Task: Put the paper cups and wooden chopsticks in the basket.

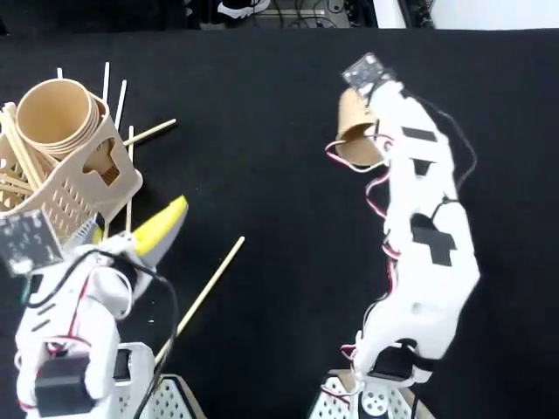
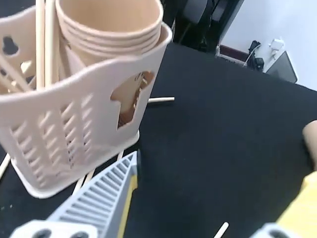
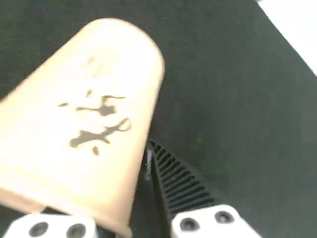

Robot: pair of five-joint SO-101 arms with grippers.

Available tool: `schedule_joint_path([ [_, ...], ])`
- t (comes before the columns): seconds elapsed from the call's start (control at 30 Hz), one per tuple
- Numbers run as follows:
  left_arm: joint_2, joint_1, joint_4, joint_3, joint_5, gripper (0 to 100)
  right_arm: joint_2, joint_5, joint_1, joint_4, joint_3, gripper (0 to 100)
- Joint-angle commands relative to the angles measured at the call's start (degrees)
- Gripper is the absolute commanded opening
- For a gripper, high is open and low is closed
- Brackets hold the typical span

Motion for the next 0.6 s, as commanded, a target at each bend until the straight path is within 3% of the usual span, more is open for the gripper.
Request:
schedule_joint_path([
  [0.0, -7.9, -0.1, 6.7, 1.2, 0.0, 47, -9.0, -3.1, 2.8, 6.3, -2.2, 1.1],
  [0.2, -9.1, -1.5, 16.1, -7.2, 0.4, 47, -22.9, -8.8, 3.8, 24.9, -4.3, 1.1],
  [0.47, -4.5, -19.6, 18.2, -23.3, -1.7, 47, -36.7, -13.6, 0.2, 55.9, -20.0, 1.1],
  [0.57, 2.0, -25.0, 19.3, -30.3, -7.7, 46, -37.5, -13.7, -2.8, 64.4, -26.4, 1.1],
])
